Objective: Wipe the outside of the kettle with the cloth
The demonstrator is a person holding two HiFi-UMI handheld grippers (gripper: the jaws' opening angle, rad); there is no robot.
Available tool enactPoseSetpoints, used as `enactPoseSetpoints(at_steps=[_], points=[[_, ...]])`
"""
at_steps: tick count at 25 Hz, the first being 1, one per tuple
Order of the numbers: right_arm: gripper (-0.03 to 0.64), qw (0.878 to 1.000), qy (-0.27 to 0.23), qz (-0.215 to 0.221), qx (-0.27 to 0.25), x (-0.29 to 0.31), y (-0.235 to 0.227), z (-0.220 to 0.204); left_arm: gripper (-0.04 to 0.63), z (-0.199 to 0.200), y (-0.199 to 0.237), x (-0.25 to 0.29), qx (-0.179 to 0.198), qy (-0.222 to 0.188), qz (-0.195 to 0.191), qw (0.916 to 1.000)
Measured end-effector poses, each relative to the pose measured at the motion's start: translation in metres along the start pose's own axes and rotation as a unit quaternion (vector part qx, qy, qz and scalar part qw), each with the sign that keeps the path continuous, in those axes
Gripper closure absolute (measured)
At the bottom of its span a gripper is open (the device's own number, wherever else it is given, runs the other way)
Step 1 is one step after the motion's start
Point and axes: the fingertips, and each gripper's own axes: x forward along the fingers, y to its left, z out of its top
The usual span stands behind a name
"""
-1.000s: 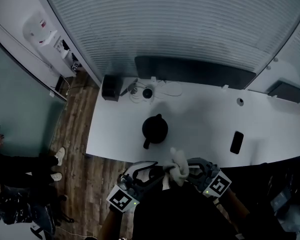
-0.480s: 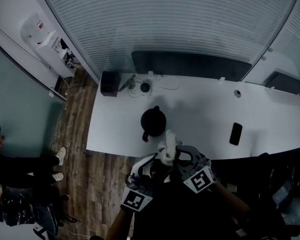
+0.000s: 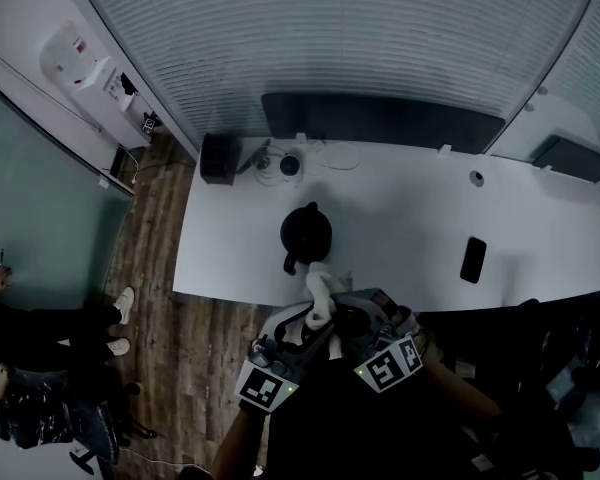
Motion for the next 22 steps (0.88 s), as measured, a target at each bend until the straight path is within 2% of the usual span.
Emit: enactPoseSetpoints(at_steps=[6, 10, 14, 16, 22], points=[[0.521, 0.999, -0.021, 0.002, 0.034, 0.000, 0.000, 0.000, 0.479, 0.003, 0.003, 0.000, 0.006, -0.015, 0.020, 0.9997], [0.507, 0.994, -0.071, 0.018, 0.086, -0.008, -0.007, 0.005, 0.485, 0.013, 0.012, 0.001, -0.044, -0.035, 0.034, 0.9978], [0.471, 0.986, -0.088, 0.067, 0.127, -0.022, -0.010, -0.007, 0.485, 0.017, 0.039, -0.011, -0.076, -0.064, 0.075, 0.9922], [0.457, 0.983, -0.084, 0.071, 0.144, -0.031, -0.017, -0.022, 0.485, 0.016, 0.056, -0.023, -0.072, -0.064, 0.103, 0.9901], [0.457, 0.984, -0.045, 0.054, 0.163, -0.044, -0.025, -0.077, 0.485, -0.022, 0.106, -0.058, -0.035, -0.014, 0.178, 0.9834]])
